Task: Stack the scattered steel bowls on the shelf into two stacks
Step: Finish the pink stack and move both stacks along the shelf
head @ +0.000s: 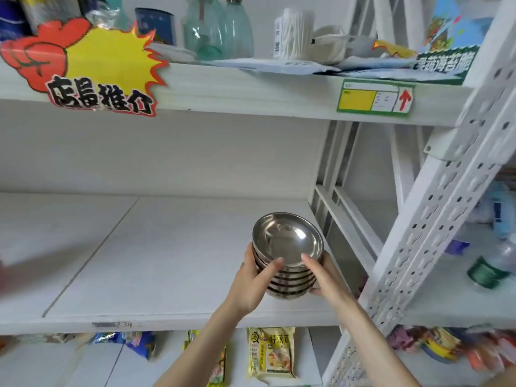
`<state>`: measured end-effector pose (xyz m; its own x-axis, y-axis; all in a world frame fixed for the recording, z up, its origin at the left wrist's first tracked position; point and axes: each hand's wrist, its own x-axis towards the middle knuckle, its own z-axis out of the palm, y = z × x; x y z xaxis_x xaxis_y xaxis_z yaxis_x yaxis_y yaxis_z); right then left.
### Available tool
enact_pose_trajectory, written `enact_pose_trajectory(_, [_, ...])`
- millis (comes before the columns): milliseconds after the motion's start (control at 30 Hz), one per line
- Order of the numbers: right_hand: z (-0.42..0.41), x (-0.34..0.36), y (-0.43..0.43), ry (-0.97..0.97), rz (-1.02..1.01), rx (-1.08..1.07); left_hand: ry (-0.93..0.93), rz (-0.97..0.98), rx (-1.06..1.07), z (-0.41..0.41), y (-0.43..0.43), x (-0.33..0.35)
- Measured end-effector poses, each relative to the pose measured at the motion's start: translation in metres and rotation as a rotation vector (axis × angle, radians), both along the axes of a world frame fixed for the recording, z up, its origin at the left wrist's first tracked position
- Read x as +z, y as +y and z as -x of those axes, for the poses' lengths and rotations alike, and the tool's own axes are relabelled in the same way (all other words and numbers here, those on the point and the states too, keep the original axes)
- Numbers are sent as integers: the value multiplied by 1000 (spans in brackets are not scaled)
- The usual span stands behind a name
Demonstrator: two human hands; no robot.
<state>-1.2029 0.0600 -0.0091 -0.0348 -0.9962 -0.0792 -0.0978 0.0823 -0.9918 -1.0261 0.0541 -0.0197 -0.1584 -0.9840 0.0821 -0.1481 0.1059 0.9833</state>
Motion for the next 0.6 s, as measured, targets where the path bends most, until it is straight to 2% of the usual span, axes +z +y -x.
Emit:
enact_pose_trajectory(300, [62, -15, -18, -65, -27, -40, -22, -55, -29, 66, -22, -11])
enact_pose_trajectory(600, [83, -33, -35, -69, -66, -50, -66, -82, -35, 86, -40, -23])
